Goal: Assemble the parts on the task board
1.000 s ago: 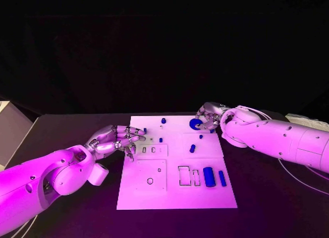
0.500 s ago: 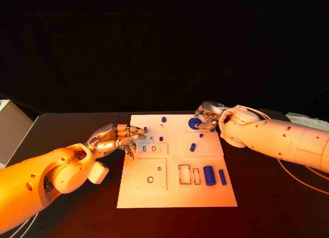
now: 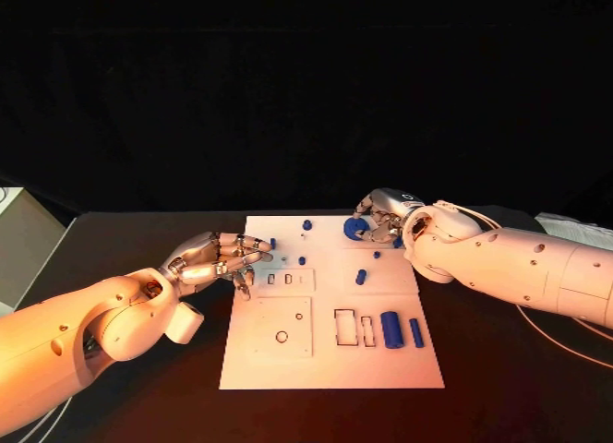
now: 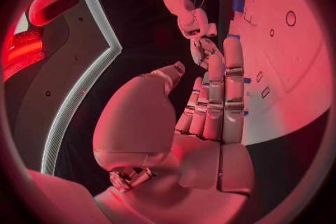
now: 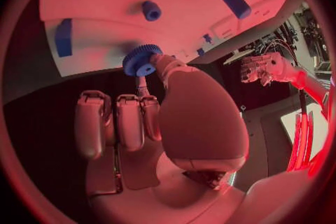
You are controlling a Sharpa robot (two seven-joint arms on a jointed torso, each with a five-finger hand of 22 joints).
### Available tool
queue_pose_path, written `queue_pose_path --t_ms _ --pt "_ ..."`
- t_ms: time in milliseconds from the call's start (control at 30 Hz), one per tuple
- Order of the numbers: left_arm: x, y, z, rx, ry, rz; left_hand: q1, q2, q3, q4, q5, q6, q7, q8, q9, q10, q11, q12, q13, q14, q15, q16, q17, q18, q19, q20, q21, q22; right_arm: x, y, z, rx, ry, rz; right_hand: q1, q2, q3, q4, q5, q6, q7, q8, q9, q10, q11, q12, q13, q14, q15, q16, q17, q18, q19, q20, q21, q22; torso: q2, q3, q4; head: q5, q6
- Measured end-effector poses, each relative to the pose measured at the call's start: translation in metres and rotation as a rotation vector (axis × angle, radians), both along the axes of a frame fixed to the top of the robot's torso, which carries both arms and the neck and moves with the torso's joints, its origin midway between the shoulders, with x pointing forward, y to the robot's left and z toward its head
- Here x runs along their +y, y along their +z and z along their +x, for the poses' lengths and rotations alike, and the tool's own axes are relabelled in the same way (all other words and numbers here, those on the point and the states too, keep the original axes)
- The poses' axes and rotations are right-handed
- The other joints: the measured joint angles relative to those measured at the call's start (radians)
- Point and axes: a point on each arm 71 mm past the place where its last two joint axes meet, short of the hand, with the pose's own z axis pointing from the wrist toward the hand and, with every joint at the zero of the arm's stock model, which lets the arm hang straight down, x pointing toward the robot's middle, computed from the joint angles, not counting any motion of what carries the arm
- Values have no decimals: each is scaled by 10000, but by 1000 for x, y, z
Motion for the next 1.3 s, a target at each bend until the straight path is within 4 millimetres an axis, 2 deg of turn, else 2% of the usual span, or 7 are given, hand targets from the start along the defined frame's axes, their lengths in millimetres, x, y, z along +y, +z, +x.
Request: queue_pose_path --t_ms 167,333,633,900,1100,1300 --pt "1 0 0 4 20 14 43 43 0 0 0 0 0 0 0 0 0 0 0 0 0 0 8 0 0 0 37 0 23 7 -6 -293 442 182 -1 -1 25 -25 0 0 0 -2 -5 -1 0 0 -1 0 0 0 -1 0 0 0 0 0 -8 -7 -6 46 25" --pt "0 0 0 4 6 6 42 43 0 0 0 0 0 0 0 0 0 0 0 0 0 0 9 -1 0 0 37 -1 49 9 -8 -481 843 266 -2 -2 54 -53 -1 -2 0 -11 -11 -1 0 0 -1 0 0 0 -1 1 0 0 0 8 -19 -31 -4 51 41" --pt "-1 0 -1 4 -28 -7 42 42 0 0 0 0 0 0 0 0 0 0 0 0 0 -1 9 -1 0 0 37 -1 78 11 -5 -777 1091 245 -45 -45 54 -54 -13 -3 1 -13 -22 -2 0 0 2 0 0 0 -3 0 0 0 0 7 -8 -39 6 85 48" --pt "-3 1 -1 3 -78 -33 42 42 0 0 0 36 36 0 0 0 0 0 0 -36 36 -1 24 0 0 0 37 9 90 6 -2 -814 1115 160 -45 -44 122 -70 -15 -8 4 -41 -21 -2 0 0 7 0 0 -1 6 1 0 -1 0 6 12 -37 6 95 54" --pt "-5 1 -2 -1 -118 -52 42 42 0 0 0 37 36 0 -1 0 0 0 0 -36 36 -1 23 0 0 0 37 8 95 -3 -3 -692 1129 95 -45 -45 123 -70 -16 -12 7 -51 -22 -3 0 0 6 0 0 -1 5 0 0 -1 0 5 23 -22 23 105 -15" --pt "-5 1 -2 2 -116 -49 42 42 0 0 0 37 36 0 -1 0 0 0 0 -36 35 -1 23 -2 0 0 37 8 97 -5 -3 -664 1119 63 -5 -84 162 -109 -16 -17 10 -29 -28 -3 0 0 5 0 0 -1 5 1 0 -1 0 4 33 -27 41 108 -53"
